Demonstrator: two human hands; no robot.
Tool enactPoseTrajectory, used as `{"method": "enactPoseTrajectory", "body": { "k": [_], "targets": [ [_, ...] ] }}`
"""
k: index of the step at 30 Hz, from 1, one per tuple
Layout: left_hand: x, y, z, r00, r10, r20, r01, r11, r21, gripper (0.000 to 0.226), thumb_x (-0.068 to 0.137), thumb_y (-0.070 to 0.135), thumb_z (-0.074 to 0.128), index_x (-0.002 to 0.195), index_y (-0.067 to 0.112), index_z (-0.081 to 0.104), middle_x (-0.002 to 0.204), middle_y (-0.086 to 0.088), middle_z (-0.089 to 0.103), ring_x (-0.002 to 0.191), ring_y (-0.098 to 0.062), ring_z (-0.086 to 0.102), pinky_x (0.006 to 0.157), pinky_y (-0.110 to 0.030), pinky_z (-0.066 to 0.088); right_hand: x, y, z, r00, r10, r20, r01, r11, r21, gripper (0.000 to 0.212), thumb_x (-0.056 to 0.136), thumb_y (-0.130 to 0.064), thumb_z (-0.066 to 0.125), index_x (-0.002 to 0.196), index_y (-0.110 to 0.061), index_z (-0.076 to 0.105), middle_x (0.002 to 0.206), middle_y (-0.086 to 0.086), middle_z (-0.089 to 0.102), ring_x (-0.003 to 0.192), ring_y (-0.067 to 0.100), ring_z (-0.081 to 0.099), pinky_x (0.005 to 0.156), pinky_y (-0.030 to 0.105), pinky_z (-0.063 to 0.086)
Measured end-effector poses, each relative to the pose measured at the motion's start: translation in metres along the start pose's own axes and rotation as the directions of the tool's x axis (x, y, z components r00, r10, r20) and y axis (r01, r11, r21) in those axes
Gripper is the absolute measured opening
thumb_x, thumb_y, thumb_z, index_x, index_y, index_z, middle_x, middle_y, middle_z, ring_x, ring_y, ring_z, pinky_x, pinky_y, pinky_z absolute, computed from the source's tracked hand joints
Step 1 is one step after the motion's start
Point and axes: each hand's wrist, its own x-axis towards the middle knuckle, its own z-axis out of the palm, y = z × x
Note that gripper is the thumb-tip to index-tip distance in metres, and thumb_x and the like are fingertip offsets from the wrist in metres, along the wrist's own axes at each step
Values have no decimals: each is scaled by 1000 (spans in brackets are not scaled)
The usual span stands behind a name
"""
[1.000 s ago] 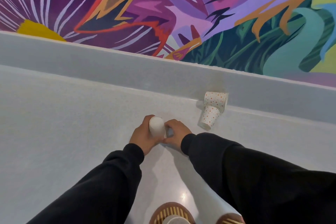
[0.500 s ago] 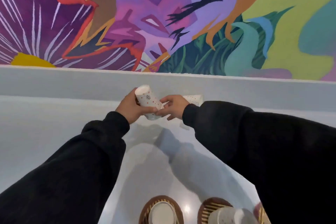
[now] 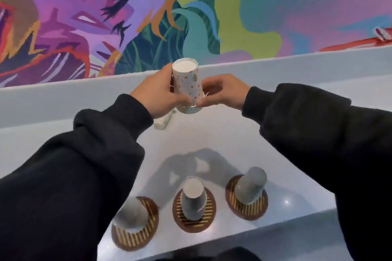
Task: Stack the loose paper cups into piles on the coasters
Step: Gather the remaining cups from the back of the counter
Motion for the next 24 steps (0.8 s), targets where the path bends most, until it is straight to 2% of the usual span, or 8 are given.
{"method": "enactPoseTrajectory", "body": {
  "k": [2,4,7,11,16,18,21,24],
  "targets": [
    [-9,19,33,1000,6,9,-6,1000,-6,74,76,30,87,139,29,48,121,10,66,109,-13,63,92,-34,55,-32,24,-11,999,11,-31,-10,1000,5,40,77,-16,90,115,-13,76,108,3,78,97,26,73,91,38,59],
    [-21,32,66,1000,-5,23,6,1000,-30,71,79,27,86,139,26,48,122,9,64,111,-15,62,86,-27,54,-62,48,-16,999,18,-44,-17,1000,9,40,78,-18,89,116,-17,75,108,1,77,98,26,72,93,40,59],
    [-37,47,119,997,-24,72,29,997,-73,69,80,29,85,138,26,47,129,4,64,117,-20,61,94,-38,56,-109,85,-22,997,54,-59,-52,998,40,40,79,-17,88,117,-21,74,110,-2,76,98,20,71,89,33,58],
    [-52,61,170,991,-70,115,82,991,-104,63,78,28,85,132,26,51,126,3,66,114,-18,62,88,-31,56,-157,125,-30,993,107,-54,-104,993,51,42,80,-21,88,119,-27,72,109,-11,75,99,9,68,81,19,51],
    [-70,61,215,982,-117,151,136,982,-129,64,76,26,84,132,30,51,123,4,68,114,-17,63,93,-37,57,-190,160,-20,985,163,-55,-163,987,-3,44,80,-28,87,121,-31,71,112,-18,72,99,-4,62,78,7,42],
    [-76,58,229,978,-148,149,170,974,-150,68,76,28,84,134,35,50,125,8,66,116,-15,62,94,-36,57,-197,171,-15,983,179,-47,-180,984,-9,47,81,-31,87,124,-32,69,115,-19,70,102,-4,61,81,10,42],
    [-84,51,245,967,-197,160,224,960,-171,70,76,33,85,136,38,48,127,12,65,117,-13,60,95,-34,56,-204,187,-4,978,201,-46,-201,980,9,57,76,-44,85,128,-38,63,118,-17,69,105,3,61,85,21,46],
    [-88,44,260,952,-247,182,276,948,-158,70,77,32,87,134,39,48,126,13,63,119,-14,60,90,-27,53,-211,201,7,974,223,-42,-222,975,15,63,72,-50,83,129,-44,59,118,-16,68,105,3,61,87,24,48]
  ]
}}
